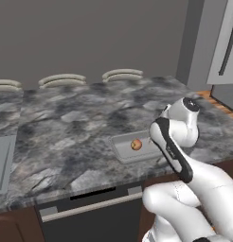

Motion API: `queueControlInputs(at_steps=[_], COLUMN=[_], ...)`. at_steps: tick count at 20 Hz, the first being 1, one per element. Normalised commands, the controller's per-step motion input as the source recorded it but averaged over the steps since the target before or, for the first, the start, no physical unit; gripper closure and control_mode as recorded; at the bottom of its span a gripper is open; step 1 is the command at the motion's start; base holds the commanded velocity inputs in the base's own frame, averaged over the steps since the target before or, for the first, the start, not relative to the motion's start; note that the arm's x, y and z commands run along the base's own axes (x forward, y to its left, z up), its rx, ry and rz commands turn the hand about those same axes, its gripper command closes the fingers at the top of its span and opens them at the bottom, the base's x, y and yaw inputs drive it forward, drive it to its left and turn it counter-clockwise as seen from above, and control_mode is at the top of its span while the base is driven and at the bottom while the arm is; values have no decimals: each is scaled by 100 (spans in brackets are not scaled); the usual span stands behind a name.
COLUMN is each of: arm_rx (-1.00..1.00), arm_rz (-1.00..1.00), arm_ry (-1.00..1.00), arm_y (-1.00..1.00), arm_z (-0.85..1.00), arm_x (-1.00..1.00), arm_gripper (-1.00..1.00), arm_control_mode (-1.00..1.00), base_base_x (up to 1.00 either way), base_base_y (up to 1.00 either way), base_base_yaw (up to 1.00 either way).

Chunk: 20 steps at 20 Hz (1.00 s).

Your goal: Pick the tangerine and peach from the fridge and place them inside the tupperware on the counter.

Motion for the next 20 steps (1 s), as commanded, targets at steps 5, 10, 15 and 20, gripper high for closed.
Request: queueControlInputs(at_steps=[5, 10, 15, 20], arm_rx=[23, 28, 33, 17], arm_rz=[-83, -57, -33, -23], arm_ry=[0, 0, 0, -5], arm_y=[0, 0, 0, 0], arm_z=[47, 34, 42, 25], arm_x=[-72, -75, -80, -85], arm_gripper=[-100, -100, -100, -100], arm_control_mode=[-100, -100, -100, -100], base_base_x=[0, 0, 0, 0], base_base_y=[0, 0, 0, 0], base_base_yaw=[0, 0, 0, 0])
